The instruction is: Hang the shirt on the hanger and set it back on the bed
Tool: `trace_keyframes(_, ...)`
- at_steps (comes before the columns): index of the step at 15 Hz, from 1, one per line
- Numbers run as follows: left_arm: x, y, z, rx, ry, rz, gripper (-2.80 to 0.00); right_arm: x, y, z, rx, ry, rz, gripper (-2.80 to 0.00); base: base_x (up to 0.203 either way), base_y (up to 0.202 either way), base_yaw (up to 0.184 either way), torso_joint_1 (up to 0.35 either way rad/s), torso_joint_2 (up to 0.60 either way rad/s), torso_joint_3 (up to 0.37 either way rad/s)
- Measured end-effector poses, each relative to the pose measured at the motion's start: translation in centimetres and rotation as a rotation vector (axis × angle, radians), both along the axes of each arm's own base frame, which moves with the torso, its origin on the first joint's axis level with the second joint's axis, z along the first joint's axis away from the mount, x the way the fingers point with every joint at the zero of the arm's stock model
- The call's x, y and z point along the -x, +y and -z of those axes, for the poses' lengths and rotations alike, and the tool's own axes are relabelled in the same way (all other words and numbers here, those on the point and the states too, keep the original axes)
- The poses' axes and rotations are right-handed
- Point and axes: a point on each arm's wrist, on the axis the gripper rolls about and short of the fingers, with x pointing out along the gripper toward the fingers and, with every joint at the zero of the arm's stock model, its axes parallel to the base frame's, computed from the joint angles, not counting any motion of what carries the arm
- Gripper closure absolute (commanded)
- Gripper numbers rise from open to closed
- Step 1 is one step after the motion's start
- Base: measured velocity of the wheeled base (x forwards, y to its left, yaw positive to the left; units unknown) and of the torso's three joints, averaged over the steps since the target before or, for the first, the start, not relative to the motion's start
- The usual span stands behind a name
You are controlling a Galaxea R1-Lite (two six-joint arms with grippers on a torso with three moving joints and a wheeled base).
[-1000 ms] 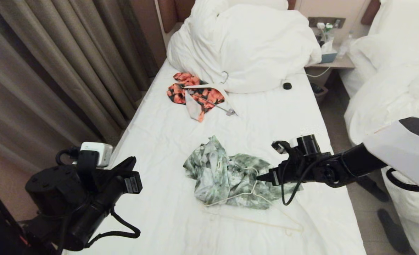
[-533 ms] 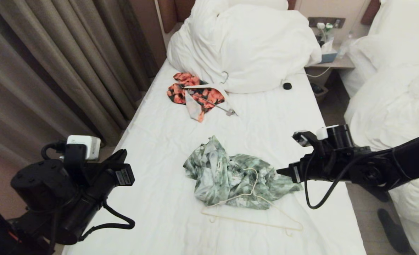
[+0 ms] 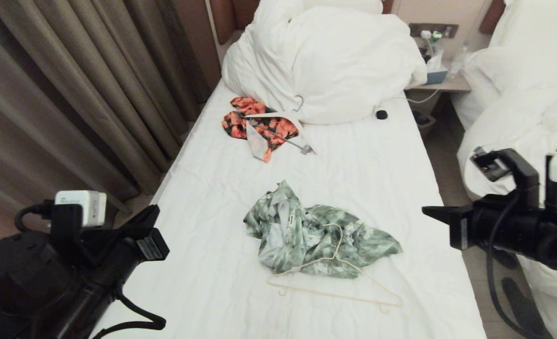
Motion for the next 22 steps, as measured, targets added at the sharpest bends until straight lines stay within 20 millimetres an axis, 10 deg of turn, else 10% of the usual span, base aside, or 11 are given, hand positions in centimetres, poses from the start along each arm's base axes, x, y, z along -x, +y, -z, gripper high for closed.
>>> trace_keyframes(6, 4.3, 2.8, -1.9, -0.001, -0.077, -0.438, 0.0, 9.9, -5.4, -2.4, -0.104, -0.224, 0.157, 0.0, 0.0, 0.0, 0.0, 0.0, 0.0, 0.0)
trace_keyframes(12, 9.7, 6.2, -4.1, 0.034, -0.19, -0.683, 0.0, 19.3, -7.9, -0.6, -0.116, -0.307, 0.308, 0.0, 0.0, 0.0, 0.0, 0.0, 0.0, 0.0)
trace_keyframes(22, 17.4, 8.5, -2.6, 0.039, -0.258, -0.887, 0.0, 25.7, -8.1, 3.0, -0.132, -0.425, 0.373, 0.0, 0.0, 0.0, 0.0, 0.0, 0.0, 0.0)
